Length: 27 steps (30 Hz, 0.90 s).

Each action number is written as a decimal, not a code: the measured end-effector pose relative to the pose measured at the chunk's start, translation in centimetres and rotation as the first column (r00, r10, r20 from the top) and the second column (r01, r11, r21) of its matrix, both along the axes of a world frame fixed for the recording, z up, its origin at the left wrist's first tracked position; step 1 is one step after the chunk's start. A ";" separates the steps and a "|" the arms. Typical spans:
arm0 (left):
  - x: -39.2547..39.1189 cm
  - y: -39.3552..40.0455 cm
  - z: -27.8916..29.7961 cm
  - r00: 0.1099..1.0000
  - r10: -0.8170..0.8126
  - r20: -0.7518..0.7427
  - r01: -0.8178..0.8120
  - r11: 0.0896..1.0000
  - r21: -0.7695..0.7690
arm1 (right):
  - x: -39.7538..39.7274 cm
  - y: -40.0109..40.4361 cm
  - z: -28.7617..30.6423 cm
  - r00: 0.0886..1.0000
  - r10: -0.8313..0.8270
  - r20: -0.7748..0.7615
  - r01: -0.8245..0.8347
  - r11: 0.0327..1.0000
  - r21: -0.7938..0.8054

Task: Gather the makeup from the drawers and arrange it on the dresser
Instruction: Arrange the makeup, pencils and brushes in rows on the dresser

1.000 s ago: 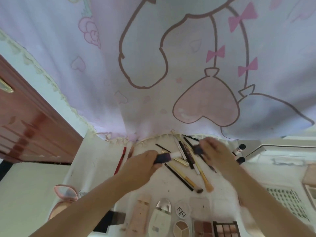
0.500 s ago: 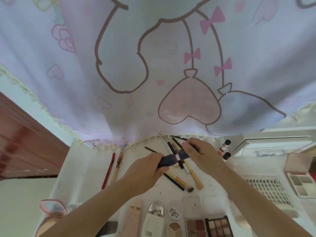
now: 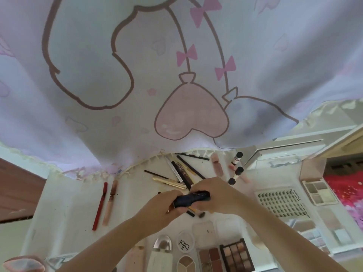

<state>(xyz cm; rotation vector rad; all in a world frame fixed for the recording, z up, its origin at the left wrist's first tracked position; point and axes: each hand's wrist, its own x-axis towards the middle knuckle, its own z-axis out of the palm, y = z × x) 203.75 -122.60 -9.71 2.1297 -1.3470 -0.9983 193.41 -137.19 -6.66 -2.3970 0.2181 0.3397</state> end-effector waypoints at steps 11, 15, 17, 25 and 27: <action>1.9 1.5 -4.7 0.998 0.027 0.061 -0.048 0.927 0.371 | 2.9 -6.3 -3.2 0.900 -0.220 -0.375 -0.042 0.814 -0.579; 2.8 2.1 -5.6 0.994 0.040 0.098 -0.078 0.901 0.427 | 4.1 -6.4 -5.3 0.885 -0.199 -0.421 -0.167 0.710 -0.685; 3.2 2.4 -5.9 0.990 0.060 0.125 -0.108 0.901 0.421 | 4.5 -6.2 -6.1 0.870 -0.201 -0.451 -0.212 0.674 -0.708; 4.4 3.6 -7.3 0.934 0.132 0.331 -0.250 0.905 0.343 | 4.3 -5.9 -7.6 0.863 -0.246 -0.441 -0.218 0.606 -0.765; 4.6 3.8 -7.6 0.910 0.128 0.395 -0.276 0.897 0.345 | 4.3 -5.7 -7.2 0.871 -0.265 -0.415 -0.184 0.608 -0.773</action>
